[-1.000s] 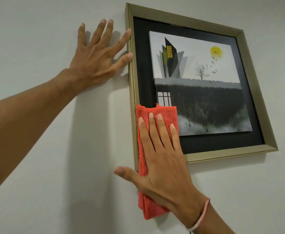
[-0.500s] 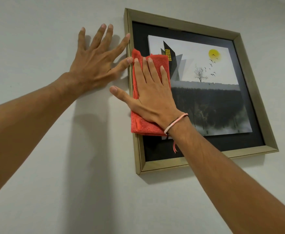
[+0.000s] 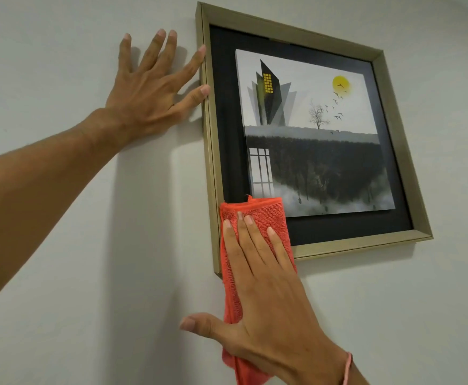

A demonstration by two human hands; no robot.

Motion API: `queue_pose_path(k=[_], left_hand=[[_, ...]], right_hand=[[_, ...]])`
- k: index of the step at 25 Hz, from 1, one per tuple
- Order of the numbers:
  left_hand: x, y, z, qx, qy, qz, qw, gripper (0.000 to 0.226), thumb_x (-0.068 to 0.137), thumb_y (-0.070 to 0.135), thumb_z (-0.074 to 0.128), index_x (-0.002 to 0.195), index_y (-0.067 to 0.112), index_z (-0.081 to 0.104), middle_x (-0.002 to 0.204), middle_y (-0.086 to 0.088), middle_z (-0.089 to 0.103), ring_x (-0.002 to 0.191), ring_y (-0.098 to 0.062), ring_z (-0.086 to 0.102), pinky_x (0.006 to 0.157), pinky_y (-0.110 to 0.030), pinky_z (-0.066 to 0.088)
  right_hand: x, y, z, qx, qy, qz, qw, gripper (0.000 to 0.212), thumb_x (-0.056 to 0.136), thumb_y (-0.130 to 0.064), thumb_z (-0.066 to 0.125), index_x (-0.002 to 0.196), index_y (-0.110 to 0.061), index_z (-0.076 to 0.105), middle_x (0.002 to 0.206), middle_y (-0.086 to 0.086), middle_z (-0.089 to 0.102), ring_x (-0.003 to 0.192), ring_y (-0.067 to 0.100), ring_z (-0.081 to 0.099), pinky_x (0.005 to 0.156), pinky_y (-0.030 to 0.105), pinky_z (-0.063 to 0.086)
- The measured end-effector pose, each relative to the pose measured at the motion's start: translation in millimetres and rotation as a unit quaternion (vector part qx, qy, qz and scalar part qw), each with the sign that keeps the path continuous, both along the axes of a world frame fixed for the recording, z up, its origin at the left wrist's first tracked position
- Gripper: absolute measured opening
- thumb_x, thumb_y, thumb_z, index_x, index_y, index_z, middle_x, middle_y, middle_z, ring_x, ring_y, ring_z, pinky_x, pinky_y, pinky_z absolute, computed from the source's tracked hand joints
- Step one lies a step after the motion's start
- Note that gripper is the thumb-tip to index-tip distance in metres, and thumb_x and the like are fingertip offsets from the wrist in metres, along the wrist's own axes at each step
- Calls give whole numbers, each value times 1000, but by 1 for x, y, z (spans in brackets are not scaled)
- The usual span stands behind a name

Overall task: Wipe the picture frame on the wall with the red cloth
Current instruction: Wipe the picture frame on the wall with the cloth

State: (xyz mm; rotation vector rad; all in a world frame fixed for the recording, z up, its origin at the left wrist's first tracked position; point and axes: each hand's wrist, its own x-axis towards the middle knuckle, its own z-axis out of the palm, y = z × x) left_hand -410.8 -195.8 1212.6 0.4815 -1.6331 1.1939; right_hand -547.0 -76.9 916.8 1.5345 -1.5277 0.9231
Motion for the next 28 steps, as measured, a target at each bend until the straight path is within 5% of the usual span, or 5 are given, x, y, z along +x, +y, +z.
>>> queue_pose_path(k=[13, 18, 22, 25, 28], left_hand=[[1, -2, 1, 5, -2, 11, 1000, 76, 94, 74, 6, 162, 40, -1, 174, -13, -1, 161, -32, -3, 124, -67, -2], [5, 12, -23, 19, 19, -89, 996, 74, 99, 68, 14, 163, 32, 12, 174, -12, 8, 161, -27, 5, 129, -56, 4], [15, 23, -90, 35, 67, -223, 972, 62, 105, 48, 34, 159, 18, 33, 166, -17, 30, 154, -29, 29, 126, -47, 23], [34, 40, -169, 75, 84, -319, 941, 52, 102, 37, 47, 145, 9, 49, 139, -18, 53, 123, -28, 56, 101, -42, 49], [52, 69, -246, 221, 102, -413, 878, 59, 90, 48, 60, 137, 13, 52, 122, -7, 60, 105, -18, 62, 85, -29, 52]], right_hand=[[-15, 18, -3, 3, -36, 12, 999, 95, 80, -90, -4, 160, -40, 6, 170, -18, -1, 156, -1, -9, 129, 43, -9], [-33, 26, 18, -173, -170, 142, 960, 21, 97, -21, 65, 118, -19, 69, 122, -2, 67, 117, 13, 60, 104, 38, 52], [-40, 32, 35, -169, -245, 61, 953, 56, 73, -43, 87, 112, -24, 52, 110, -3, 58, 100, 16, 60, 85, 32, 56], [-38, 36, 41, -141, -321, 82, 933, 68, 69, -47, 89, 118, -24, 47, 90, -7, 68, 87, 18, 68, 69, 32, 55], [-21, 44, 37, -143, -377, 167, 900, 50, 77, -34, 87, 117, -15, 62, 100, 4, 76, 94, 23, 73, 85, 43, 61]])
